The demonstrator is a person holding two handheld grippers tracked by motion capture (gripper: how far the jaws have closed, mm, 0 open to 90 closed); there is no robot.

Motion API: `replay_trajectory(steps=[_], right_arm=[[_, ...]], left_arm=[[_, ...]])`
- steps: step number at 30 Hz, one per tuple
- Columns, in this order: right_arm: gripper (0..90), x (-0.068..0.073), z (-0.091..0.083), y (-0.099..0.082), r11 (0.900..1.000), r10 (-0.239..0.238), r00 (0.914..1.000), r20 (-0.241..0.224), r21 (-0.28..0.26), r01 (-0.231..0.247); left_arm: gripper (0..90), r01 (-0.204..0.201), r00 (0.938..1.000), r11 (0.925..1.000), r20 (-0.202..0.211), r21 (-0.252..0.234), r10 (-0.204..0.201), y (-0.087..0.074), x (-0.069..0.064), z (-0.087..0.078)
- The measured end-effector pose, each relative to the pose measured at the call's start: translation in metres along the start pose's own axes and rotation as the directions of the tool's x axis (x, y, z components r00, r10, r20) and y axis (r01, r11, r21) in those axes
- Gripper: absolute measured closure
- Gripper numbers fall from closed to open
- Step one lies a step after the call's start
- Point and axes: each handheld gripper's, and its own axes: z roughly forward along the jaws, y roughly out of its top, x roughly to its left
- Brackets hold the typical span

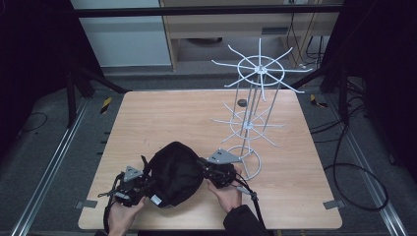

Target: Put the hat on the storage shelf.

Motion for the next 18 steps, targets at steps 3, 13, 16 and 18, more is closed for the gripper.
replay_trajectory(steps=[3,13,16,18], right_arm=[[84.1,0.001,-0.004,0.006,0.9989,-0.027,0.9996,-0.003,-0.040,0.027],[83.8,0.010,-0.011,0.011,0.9844,-0.153,0.9874,-0.039,-0.094,0.149],[83.3,0.010,-0.014,0.006,0.9822,-0.174,0.9829,-0.060,-0.082,0.169],[83.0,0.009,-0.016,0.003,0.9835,-0.170,0.9829,-0.070,-0.073,0.165]], left_arm=[[81.3,0.005,1.0000,0.9996,-0.001,-0.028,-0.005,0.006,0.002,0.007],[82.6,0.025,0.9997,0.9936,0.009,-0.110,-0.024,0.025,0.009,0.033],[82.6,0.020,0.9997,0.9932,0.016,-0.115,-0.018,0.026,0.009,0.037],[82.3,0.015,0.9996,0.9929,0.025,-0.118,-0.012,0.025,0.010,0.038]])
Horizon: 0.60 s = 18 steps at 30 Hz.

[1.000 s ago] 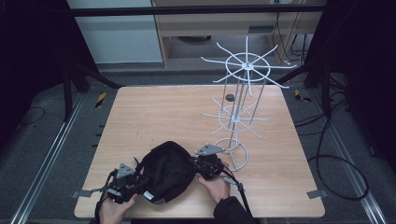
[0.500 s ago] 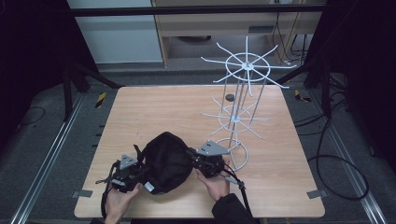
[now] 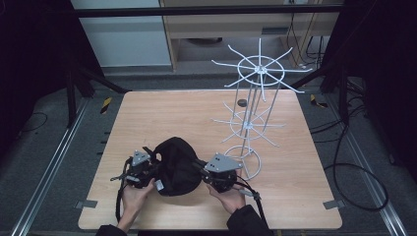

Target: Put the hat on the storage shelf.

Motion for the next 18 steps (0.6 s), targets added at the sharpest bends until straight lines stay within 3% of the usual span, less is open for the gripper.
replay_trajectory(steps=[6,7,12,14,18], right_arm=[[84.0,-0.006,-0.005,-0.008,0.9988,0.041,0.9969,0.067,0.023,-0.043],[84.2,-0.008,-0.006,-0.008,0.9982,0.053,0.9942,0.093,0.021,-0.055],[84.6,-0.009,-0.010,-0.007,0.9975,0.068,0.9890,0.131,0.007,-0.070],[84.7,-0.011,-0.011,-0.006,0.9966,0.080,0.9857,0.148,0.006,-0.082],[84.7,-0.012,-0.012,-0.006,0.9963,0.084,0.9845,0.154,0.005,-0.086]], left_arm=[[76.0,0.003,0.9996,0.9999,0.028,-0.013,-0.003,-0.001,0.001,-0.007],[71.7,-0.004,0.9996,0.9999,0.029,-0.015,0.005,-0.001,-0.001,-0.011],[60.5,-0.001,0.9995,0.9999,0.031,-0.013,0.002,-0.003,-0.004,-0.029],[55.4,0.008,0.9997,0.9990,0.024,-0.044,-0.007,-0.004,-0.004,-0.045],[50.3,0.009,1.0000,0.9954,0.001,-0.096,-0.008,0.002,-0.002,-0.061]])
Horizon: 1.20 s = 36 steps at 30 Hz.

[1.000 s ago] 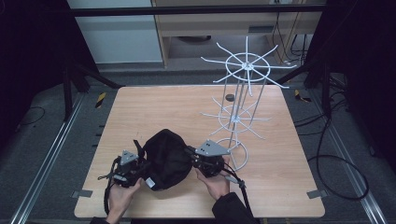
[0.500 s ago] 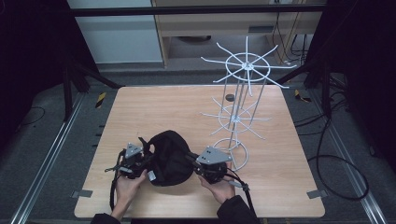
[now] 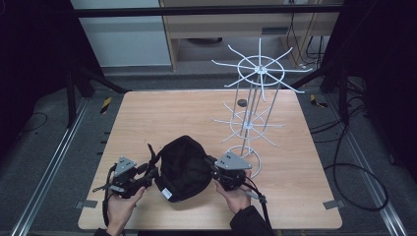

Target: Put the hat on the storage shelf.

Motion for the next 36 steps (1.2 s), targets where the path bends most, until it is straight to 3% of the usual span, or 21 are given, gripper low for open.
replay_trajectory(steps=[7,12,15,16,20,24,25,26,27,29,34,35,36], right_arm=[[84.7,0.001,0.000,0.003,0.9999,-0.014,0.9999,-0.007,-0.003,0.014],[84.7,0.004,0.001,0.007,0.9993,-0.037,0.9990,-0.025,-0.003,0.036],[84.8,0.005,0.003,0.011,0.9987,-0.051,0.9983,-0.028,-0.008,0.050],[84.8,0.007,0.003,0.016,0.9975,-0.070,0.9973,-0.022,-0.014,0.070],[84.8,0.009,0.005,0.025,0.9943,-0.101,0.9948,-0.005,-0.033,0.101],[84.9,0.016,0.005,0.038,0.9788,-0.192,0.9809,0.033,-0.067,0.194],[84.8,0.021,0.006,0.041,0.9706,-0.230,0.9726,0.032,-0.065,0.232],[84.8,0.021,0.006,0.041,0.9706,-0.230,0.9726,0.032,-0.065,0.232],[84.8,0.025,0.008,0.037,0.9591,-0.275,0.9611,0.021,-0.062,0.276],[84.8,0.029,0.009,0.030,0.9493,-0.306,0.9522,0.003,-0.076,0.305],[84.2,0.034,0.010,0.022,0.9424,-0.328,0.9433,-0.051,-0.086,0.323],[83.9,0.035,0.010,0.021,0.9433,-0.326,0.9433,-0.062,-0.087,0.320],[82.9,0.035,0.009,0.019,0.9499,-0.307,0.9464,-0.102,-0.097,0.297]], left_arm=[[45.5,-0.057,0.9983,0.9972,0.009,-0.048,0.057,0.019,-0.001,-0.002],[44.9,-0.097,0.9946,0.9946,0.033,-0.036,0.098,0.033,-0.008,0.011],[56.4,-0.077,0.9958,0.9970,0.050,-0.005,0.077,0.039,-0.005,0.024],[67.7,-0.061,0.9958,0.9981,0.068,0.004,0.061,0.040,-0.003,0.027],[78.6,-0.042,0.9969,0.9990,0.066,-0.016,0.043,0.044,0.001,0.031],[82.9,-0.043,0.9973,0.9953,0.056,-0.087,0.048,0.045,0.005,0.030],[82.5,-0.063,0.9969,0.9944,0.041,-0.084,0.067,0.040,0.006,0.029],[82.2,-0.063,0.9969,0.9944,0.041,-0.084,0.067,0.040,0.006,0.029],[81.7,-0.065,0.9969,0.9959,0.041,-0.063,0.068,0.032,0.009,0.028],[81.2,-0.065,0.9967,0.9968,0.046,-0.046,0.067,0.023,0.012,0.026],[83.1,-0.073,0.9963,0.9973,0.044,-0.009,0.073,0.013,0.016,0.023],[83.1,-0.081,0.9958,0.9967,0.043,0.005,0.081,0.011,0.017,0.024],[83.1,-0.079,0.9962,0.9967,0.038,0.018,0.078,0.009,0.018,0.025]])
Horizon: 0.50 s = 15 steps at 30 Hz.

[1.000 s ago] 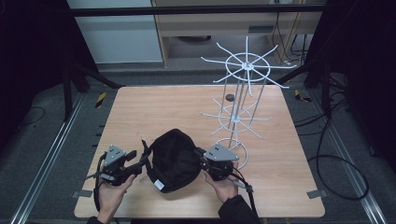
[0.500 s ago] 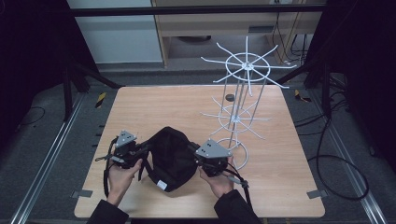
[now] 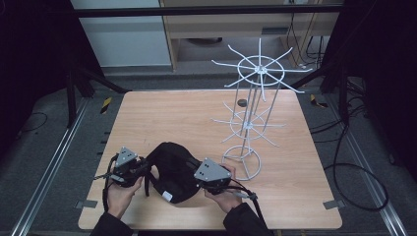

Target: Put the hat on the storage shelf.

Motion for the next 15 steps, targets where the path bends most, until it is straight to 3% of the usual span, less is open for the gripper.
replay_trajectory(steps=[2,4,7,11,13,14,15], right_arm=[[82.3,0.000,0.000,-0.001,0.9996,0.028,0.9991,-0.033,-0.003,-0.029],[82.0,0.001,0.000,-0.001,0.9995,0.031,0.9985,-0.044,-0.005,-0.031],[81.5,0.004,-0.001,-0.002,0.9994,0.035,0.9941,-0.103,-0.004,-0.035],[81.6,0.013,-0.001,-0.005,0.9997,0.022,0.9886,-0.149,-0.005,-0.023],[81.6,0.015,-0.002,-0.006,0.9998,0.021,0.9879,-0.154,-0.004,-0.022],[81.8,0.018,-0.002,-0.007,0.9998,0.019,0.9861,-0.165,0.000,-0.019],[81.8,0.018,-0.002,-0.007,0.9998,0.019,0.9861,-0.165,0.000,-0.019]], left_arm=[[83.1,0.010,0.9999,0.9998,0.003,0.018,-0.010,-0.002,0.002,0.002],[82.8,0.014,0.9999,0.9996,-0.002,0.023,-0.014,-0.003,0.003,0.003],[81.5,0.024,0.9997,0.9986,-0.001,0.047,-0.024,-0.007,0.006,0.006],[70.4,0.067,0.9977,0.9964,0.010,0.052,-0.067,-0.010,0.012,0.003],[68.0,0.072,0.9972,0.9963,0.014,0.046,-0.073,-0.011,0.014,-0.001],[60.1,0.078,0.9967,0.9961,0.021,0.041,-0.078,-0.011,0.015,-0.004],[60.1,0.084,0.9957,0.9957,0.036,0.040,-0.086,-0.011,0.016,-0.007]])
